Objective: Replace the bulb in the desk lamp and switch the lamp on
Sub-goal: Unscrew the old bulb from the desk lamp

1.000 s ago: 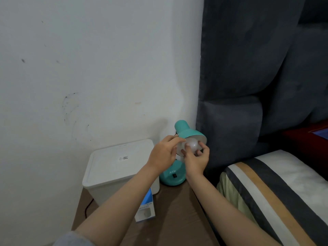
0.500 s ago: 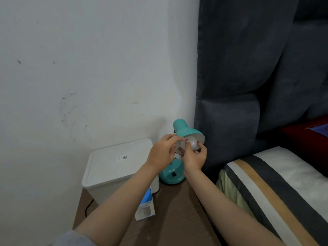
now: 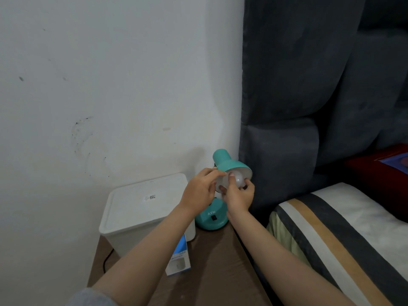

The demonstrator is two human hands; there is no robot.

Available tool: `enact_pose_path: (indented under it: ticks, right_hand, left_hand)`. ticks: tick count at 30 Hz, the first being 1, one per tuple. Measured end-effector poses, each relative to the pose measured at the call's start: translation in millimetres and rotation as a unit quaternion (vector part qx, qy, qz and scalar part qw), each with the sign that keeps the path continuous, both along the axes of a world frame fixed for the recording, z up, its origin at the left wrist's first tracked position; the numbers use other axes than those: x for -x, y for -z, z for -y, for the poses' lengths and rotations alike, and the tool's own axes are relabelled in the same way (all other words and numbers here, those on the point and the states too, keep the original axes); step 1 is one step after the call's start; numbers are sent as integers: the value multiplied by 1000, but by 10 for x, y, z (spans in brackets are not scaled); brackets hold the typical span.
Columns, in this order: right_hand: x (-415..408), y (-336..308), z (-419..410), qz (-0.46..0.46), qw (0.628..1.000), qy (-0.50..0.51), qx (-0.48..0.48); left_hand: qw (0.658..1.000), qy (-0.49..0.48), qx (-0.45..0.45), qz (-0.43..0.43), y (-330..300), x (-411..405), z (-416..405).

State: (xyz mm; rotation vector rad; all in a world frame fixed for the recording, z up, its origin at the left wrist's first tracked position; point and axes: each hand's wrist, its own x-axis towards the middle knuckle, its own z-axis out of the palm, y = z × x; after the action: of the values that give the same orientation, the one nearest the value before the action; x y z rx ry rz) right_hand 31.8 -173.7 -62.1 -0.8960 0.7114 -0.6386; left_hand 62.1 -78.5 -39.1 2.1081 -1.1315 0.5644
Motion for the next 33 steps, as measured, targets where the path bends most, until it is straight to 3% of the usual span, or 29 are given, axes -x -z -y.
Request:
enact_pose_path:
  ticks: [9,19,26,33]
  right_hand:
    - [61,4,66,34,996,-12,85]
    - [73,-15,60,6,999,-13,29]
    - [136,-39,127,32,994,-24,101]
    - [129,-37,82,57,998,-15,37]
  left_hand:
    - [1000,0,23,-17,40,15,31]
    - [999,1,21,-26,9,23,28]
    - [1000,-4,14,-23,16,31,32]
    - [999,-6,15,-32,0,35,44]
